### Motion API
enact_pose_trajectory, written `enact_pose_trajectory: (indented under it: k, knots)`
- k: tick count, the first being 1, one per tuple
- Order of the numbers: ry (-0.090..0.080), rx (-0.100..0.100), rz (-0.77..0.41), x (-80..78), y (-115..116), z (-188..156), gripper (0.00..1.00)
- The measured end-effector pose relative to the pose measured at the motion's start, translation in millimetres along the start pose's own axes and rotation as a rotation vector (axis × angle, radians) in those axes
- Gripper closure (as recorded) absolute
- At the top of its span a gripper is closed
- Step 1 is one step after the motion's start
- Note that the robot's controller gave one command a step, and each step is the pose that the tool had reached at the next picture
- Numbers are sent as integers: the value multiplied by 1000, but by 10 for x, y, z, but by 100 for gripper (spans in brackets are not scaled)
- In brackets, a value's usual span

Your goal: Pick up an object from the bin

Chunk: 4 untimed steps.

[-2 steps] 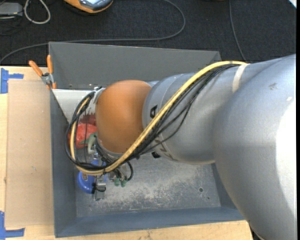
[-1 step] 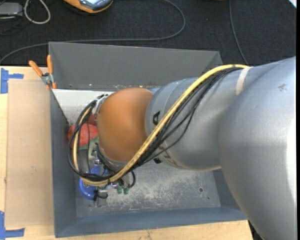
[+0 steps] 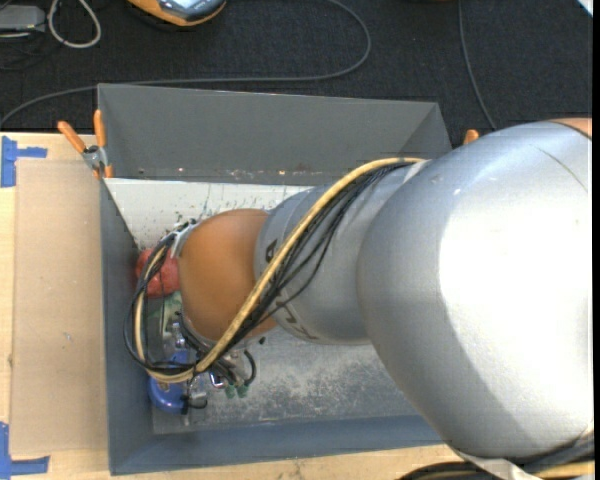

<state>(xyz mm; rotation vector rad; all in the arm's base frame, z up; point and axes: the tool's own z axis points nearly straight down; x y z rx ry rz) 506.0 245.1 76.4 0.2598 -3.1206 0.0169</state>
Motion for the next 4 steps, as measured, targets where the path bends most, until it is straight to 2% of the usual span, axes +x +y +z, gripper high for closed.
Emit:
enact_pose_trajectory:
  k: [1, 2, 3, 4]
  knots:
    - [-9, -3, -22, 288, 1, -211, 100]
    - [-9, -3, -21, 288, 0, -211, 100]
    - [-13, -1, -302, 204, -468, -919, 100]
    - [-18, 3, -387, 176, 4, 53, 100]
